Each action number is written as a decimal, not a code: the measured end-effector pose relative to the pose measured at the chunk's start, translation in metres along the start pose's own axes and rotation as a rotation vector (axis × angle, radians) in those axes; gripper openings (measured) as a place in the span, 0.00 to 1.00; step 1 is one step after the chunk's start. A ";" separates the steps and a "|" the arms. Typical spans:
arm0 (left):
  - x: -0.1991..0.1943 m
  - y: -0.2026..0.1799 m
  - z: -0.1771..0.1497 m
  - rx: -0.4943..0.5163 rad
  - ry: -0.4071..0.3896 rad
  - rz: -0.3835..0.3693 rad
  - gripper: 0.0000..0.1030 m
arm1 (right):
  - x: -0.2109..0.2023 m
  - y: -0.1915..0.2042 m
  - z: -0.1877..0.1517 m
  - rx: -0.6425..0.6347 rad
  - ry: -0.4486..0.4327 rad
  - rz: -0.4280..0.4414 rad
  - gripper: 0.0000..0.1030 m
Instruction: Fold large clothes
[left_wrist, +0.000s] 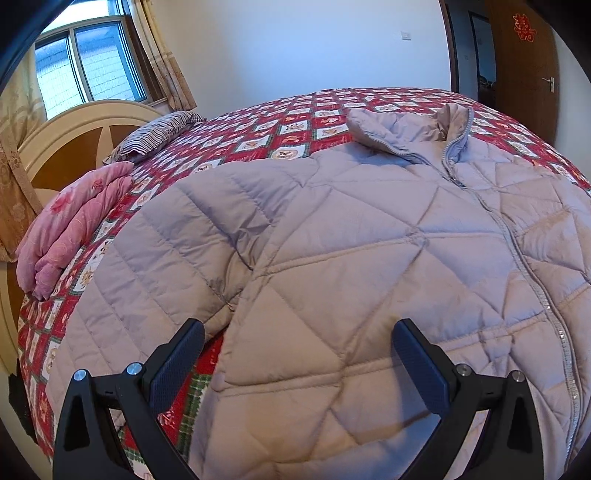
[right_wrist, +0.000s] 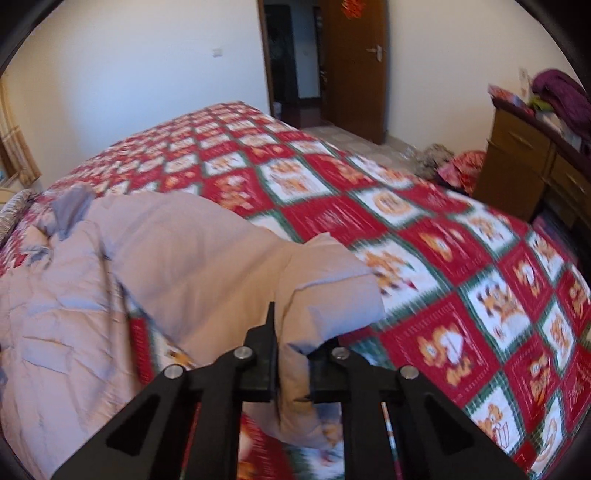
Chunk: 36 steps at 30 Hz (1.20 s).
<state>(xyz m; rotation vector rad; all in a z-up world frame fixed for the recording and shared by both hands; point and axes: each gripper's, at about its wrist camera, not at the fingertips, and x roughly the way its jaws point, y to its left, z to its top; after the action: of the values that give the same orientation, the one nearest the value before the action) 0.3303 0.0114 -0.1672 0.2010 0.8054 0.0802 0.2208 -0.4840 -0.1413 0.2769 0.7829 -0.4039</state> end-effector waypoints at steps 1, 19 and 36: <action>0.001 0.003 0.001 -0.003 0.002 0.000 0.99 | -0.004 0.009 0.004 -0.018 -0.011 0.006 0.13; 0.011 0.040 0.017 -0.039 -0.007 0.015 0.99 | -0.016 0.223 0.029 -0.332 -0.097 0.230 0.12; 0.006 0.047 0.032 -0.060 0.003 0.014 0.99 | 0.026 0.327 -0.016 -0.404 -0.024 0.400 0.67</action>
<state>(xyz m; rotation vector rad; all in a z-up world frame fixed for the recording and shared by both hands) 0.3577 0.0532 -0.1407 0.1497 0.8034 0.1178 0.3740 -0.1939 -0.1413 0.0451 0.7468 0.1303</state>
